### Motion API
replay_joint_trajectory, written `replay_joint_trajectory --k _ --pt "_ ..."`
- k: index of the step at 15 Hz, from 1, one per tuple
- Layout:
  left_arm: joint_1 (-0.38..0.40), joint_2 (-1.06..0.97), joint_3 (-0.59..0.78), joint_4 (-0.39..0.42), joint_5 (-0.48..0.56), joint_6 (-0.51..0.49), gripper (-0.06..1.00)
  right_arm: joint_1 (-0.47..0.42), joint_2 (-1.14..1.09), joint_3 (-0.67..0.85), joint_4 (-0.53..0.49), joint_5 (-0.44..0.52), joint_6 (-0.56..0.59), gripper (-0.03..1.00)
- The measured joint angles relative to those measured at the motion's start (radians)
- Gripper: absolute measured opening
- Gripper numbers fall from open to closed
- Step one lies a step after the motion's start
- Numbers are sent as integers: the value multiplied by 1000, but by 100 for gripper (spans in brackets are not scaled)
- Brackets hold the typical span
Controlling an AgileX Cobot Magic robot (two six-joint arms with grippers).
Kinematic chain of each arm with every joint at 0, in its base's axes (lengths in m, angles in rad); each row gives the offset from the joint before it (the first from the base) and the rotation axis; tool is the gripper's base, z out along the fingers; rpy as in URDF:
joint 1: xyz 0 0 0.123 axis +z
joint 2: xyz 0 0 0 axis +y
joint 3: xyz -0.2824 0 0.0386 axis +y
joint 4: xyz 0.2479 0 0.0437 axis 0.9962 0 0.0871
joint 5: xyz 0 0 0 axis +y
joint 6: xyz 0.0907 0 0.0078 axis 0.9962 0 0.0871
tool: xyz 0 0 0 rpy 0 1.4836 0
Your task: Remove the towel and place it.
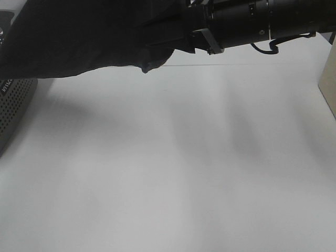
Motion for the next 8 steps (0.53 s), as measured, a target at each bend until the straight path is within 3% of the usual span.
replay_joint_trajectory --k 2,6,8 --pt "0 0 0 4 0 0 0 0 0 0 -73 -6 27 47" --pt "0 0 0 31 0 0 0 0 0 0 -151 -18 73 40" --pt "0 0 0 44 0 0 0 0 0 0 -172 -18 80 27"
